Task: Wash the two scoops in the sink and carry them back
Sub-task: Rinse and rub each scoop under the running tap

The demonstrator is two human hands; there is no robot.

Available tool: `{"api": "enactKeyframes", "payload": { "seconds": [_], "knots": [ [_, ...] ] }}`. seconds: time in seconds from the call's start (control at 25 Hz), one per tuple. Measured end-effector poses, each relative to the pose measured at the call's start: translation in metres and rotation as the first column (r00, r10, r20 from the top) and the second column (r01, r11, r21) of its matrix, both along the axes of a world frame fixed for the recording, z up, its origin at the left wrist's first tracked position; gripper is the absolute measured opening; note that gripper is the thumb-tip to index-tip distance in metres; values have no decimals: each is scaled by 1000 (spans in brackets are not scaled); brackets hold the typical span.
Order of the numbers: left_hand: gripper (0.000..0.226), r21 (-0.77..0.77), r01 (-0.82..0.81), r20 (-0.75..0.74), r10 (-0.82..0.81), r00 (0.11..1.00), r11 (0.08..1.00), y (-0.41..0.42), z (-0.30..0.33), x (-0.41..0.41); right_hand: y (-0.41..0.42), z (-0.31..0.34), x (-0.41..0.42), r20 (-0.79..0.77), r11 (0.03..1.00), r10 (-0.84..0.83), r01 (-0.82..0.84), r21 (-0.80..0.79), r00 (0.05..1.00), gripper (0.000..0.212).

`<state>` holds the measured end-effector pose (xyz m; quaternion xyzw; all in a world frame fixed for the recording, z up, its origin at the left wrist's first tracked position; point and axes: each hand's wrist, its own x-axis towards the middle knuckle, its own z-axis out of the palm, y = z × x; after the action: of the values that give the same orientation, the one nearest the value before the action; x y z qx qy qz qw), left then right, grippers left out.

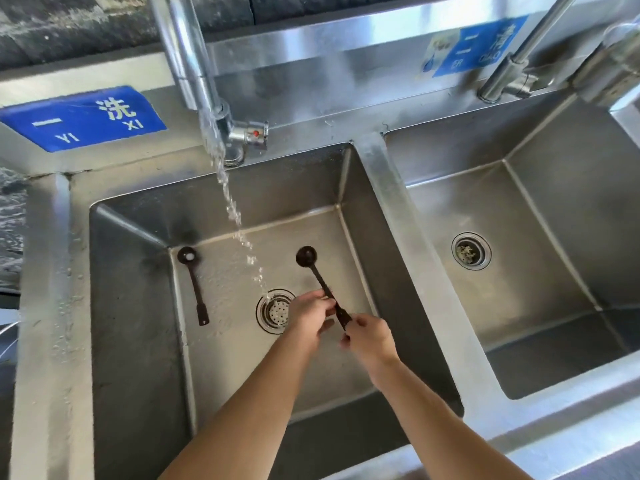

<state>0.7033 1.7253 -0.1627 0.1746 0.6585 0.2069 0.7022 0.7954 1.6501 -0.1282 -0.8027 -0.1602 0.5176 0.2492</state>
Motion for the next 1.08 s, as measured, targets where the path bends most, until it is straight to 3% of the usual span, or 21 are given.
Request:
{"api": "enactKeyframes", "payload": {
  "seconds": [0.16, 0.32, 0.44, 0.68, 0.88, 1.08],
  "knots": [
    [33, 57, 38, -107, -31, 994, 998, 35, -22, 28, 21, -37, 20, -175, 982, -188, 182, -49, 966, 24],
    [33, 84, 87, -157, -73, 985, 993, 55, -45, 51, 39, -79, 25, -192, 923, -385, 380, -66, 902, 22],
    [34, 98, 97, -194, -77, 978, 990, 70, -74, 61, 52, -112, 20, -193, 780, -624, 621, -85, 757, 14],
    [32, 184, 186, -328, -118, 937, 965, 99, -128, 76, 80, -165, 10, -267, 528, -829, 845, -85, 492, 7],
    [32, 241, 285, -455, -151, 878, 928, 118, -149, 85, 102, -186, 15, -279, 490, -845, 870, -59, 457, 8],
    [30, 289, 393, -590, -161, 791, 873, 118, -148, 93, 109, -190, 21, -219, 505, -848, 861, -54, 483, 17]
  ]
}}
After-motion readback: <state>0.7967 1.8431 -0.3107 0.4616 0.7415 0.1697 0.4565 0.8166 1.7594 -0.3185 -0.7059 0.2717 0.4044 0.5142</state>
